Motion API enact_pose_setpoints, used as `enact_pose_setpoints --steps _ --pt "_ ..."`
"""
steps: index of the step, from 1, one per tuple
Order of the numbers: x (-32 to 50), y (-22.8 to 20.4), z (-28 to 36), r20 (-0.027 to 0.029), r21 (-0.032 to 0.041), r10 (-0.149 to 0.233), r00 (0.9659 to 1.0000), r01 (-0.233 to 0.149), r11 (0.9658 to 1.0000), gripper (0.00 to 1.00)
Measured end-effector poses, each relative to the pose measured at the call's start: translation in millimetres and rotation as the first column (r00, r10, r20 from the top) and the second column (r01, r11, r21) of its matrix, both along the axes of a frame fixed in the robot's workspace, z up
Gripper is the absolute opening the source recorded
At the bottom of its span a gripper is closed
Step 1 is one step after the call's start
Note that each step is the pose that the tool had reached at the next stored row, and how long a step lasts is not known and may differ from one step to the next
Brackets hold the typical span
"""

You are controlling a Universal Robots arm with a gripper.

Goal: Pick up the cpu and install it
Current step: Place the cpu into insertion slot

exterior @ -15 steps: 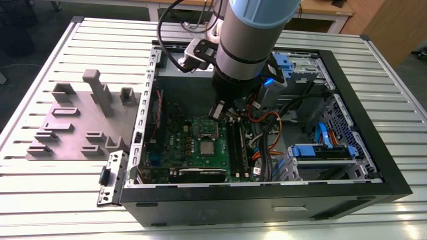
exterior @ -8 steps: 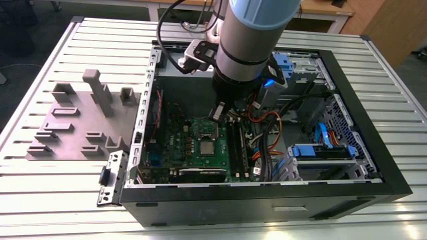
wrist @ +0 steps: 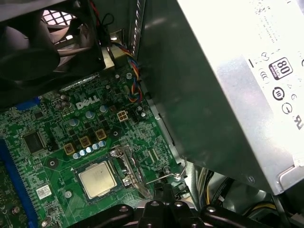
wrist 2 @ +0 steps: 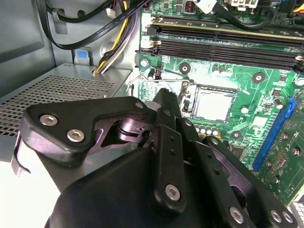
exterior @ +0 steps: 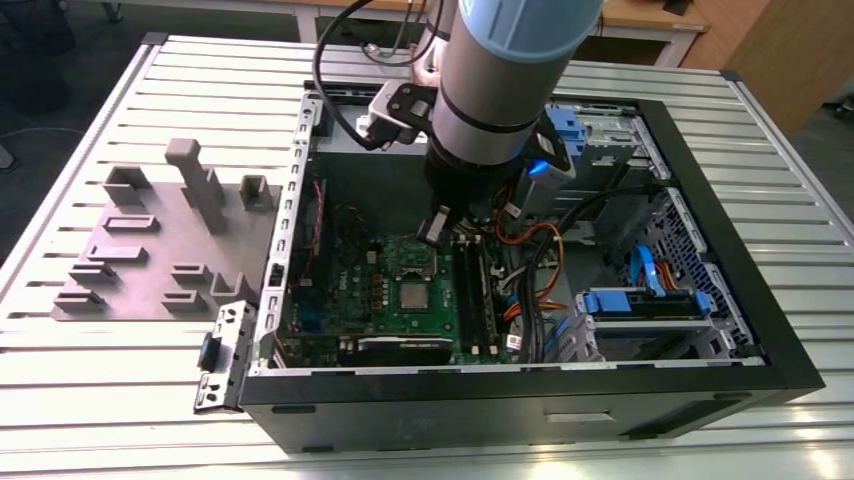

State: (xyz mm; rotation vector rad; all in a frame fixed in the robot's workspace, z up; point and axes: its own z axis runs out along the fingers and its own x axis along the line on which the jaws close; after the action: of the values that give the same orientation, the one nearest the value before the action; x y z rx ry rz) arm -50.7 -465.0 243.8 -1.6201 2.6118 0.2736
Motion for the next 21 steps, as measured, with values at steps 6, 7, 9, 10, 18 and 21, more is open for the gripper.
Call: enact_pose_setpoints --steps 6,7,9,10,18,21 --pt "0.0 -1.4 0.0 0.0000 0.0000 0.000 1.0000 0.000 1.0000 0.11" --pt "0.0 -1.6 0.0 0.0000 0.0000 0.000 1.0000 0.000 1.0000 0.11" --pt "0.0 -2.2 0.0 0.0000 0.0000 0.000 1.0000 0.000 1.0000 0.11" --pt "0.0 -2.3 0.0 0.0000 0.0001 0.000 1.0000 0.000 1.0000 0.11" --pt "0.0 -5.7 0.0 0.0000 0.0000 0.000 1.0000 0.000 1.0000 0.11" --pt "0.0 -7.9 0.0 0.0000 0.0001 0.000 1.0000 0.000 1.0000 0.11"
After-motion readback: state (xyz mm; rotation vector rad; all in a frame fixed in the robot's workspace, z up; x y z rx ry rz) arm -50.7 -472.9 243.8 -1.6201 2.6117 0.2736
